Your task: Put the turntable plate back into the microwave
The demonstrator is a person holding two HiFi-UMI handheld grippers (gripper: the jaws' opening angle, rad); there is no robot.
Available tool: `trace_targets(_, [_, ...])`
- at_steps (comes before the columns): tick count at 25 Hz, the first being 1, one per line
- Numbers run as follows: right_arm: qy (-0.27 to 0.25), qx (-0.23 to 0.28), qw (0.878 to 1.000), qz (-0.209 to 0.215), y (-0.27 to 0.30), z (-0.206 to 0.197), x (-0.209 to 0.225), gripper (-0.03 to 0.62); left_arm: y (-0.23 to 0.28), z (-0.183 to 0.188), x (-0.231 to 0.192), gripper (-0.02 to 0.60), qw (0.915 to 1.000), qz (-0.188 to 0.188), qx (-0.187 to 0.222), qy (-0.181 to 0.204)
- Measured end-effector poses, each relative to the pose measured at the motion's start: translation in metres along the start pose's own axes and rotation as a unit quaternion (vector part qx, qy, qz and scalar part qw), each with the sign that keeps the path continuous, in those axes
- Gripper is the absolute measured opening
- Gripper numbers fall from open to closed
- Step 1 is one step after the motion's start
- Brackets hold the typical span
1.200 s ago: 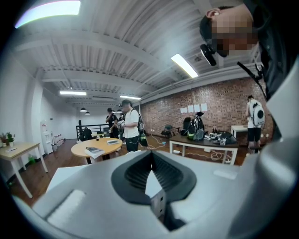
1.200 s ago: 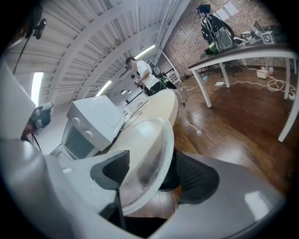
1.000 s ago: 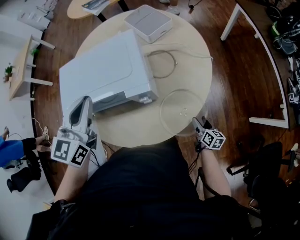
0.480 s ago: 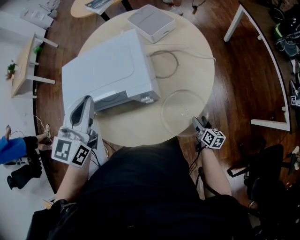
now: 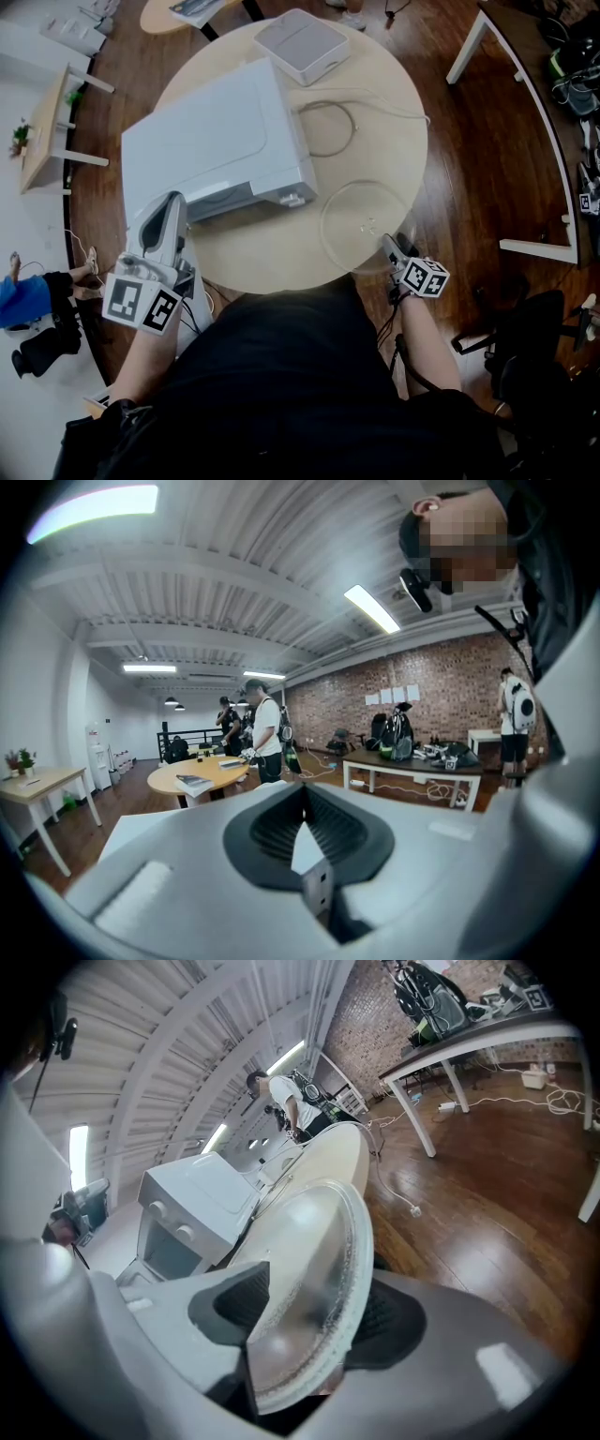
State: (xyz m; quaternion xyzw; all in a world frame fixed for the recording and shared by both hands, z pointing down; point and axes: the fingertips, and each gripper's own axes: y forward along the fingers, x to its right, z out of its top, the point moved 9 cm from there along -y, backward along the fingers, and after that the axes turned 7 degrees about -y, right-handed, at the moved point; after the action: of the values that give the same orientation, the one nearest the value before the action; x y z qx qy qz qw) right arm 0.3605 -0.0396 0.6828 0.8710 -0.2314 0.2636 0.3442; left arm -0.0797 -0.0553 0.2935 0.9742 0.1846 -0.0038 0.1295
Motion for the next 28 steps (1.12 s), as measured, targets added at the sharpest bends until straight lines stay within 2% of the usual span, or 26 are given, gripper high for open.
trace_targets(13, [0.035, 0.014, 0.999, 0.018, -0.01, -0.001, 0.003, 0.165, -0.012, -0.014, -0.008, -0.002, 0.9991, 0.018, 0.013, -0.036])
trace_targets(23, [0.07, 0.053, 0.996, -0.004, -0.026, -0.01, -0.017, 0.134, -0.028, -0.019, -0.035, -0.002, 0.9984, 0.007, 0.015, -0.054])
trace_targets(28, [0.083, 0.065, 0.994, -0.007, -0.015, -0.019, -0.037, 0.121, -0.038, -0.034, -0.06, -0.002, 0.9973, 0.01, -0.001, -0.073])
